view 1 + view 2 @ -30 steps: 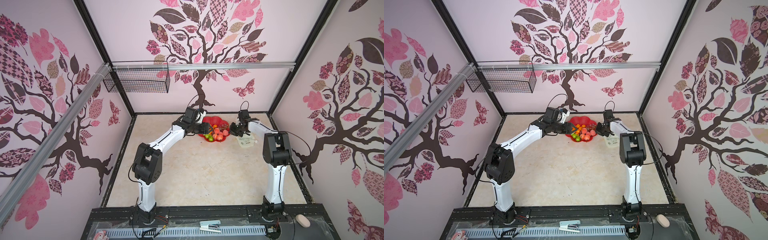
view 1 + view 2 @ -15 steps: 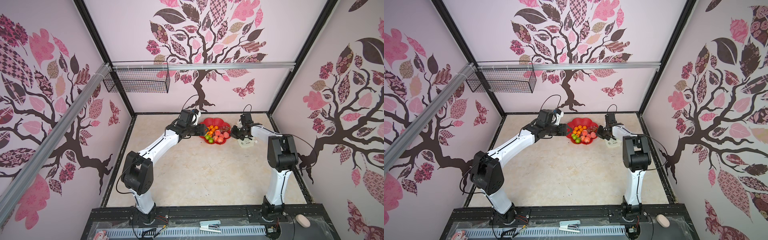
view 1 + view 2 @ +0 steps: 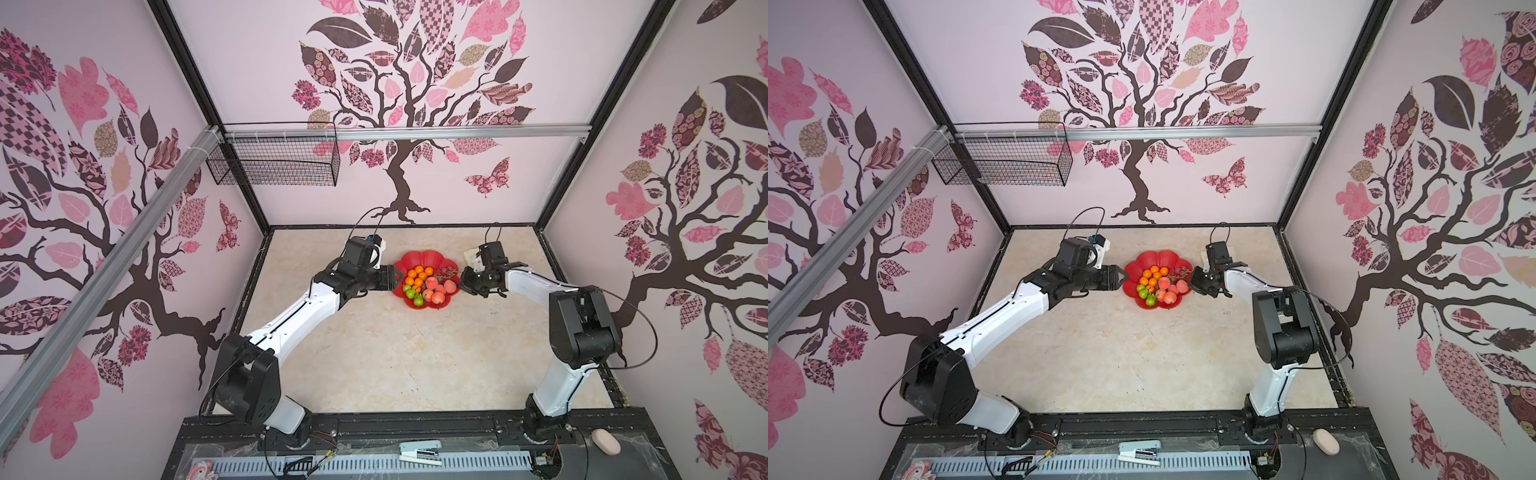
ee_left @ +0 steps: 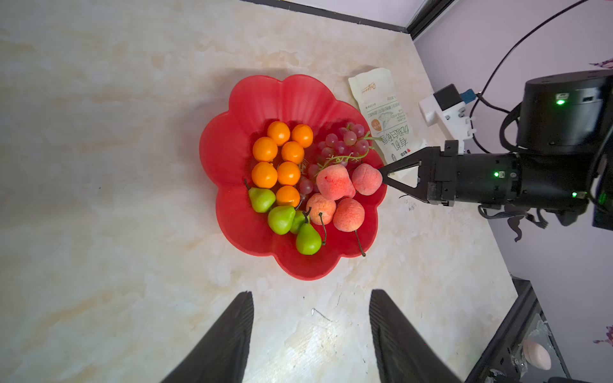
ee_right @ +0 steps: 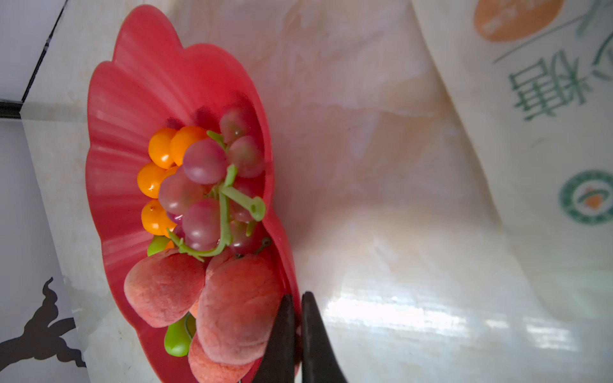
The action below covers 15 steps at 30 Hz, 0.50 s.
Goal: Place and organize the fake fruits in the fruit bowl
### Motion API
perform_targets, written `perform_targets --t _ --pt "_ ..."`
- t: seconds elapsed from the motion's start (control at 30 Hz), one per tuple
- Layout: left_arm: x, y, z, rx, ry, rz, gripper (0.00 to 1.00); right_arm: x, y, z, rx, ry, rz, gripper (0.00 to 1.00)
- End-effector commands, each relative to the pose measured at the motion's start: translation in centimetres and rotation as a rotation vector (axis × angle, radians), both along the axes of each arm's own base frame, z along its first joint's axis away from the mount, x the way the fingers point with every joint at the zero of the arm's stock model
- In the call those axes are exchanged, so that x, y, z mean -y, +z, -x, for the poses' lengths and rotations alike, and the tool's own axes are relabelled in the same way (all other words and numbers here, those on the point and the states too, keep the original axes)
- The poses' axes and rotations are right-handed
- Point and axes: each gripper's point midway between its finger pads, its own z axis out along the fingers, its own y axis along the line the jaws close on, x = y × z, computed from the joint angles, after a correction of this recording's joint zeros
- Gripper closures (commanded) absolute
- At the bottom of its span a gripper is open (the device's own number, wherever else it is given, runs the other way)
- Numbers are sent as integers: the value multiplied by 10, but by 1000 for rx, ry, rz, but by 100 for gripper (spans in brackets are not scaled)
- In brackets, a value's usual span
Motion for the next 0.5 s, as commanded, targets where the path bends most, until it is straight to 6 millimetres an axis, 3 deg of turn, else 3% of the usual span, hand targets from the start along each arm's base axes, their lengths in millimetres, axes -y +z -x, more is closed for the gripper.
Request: perform_targets --t 0.0,0.37,0.47 --pt "-11 -11 14 -11 26 -19 40 -11 17 13 29 31 1 100" --pt "-28 -24 42 -32 56 -15 40 -63 11 57 -8 145 -41 100" --pt "-27 -28 46 -44 47 -13 40 -69 7 64 -15 148 -51 100"
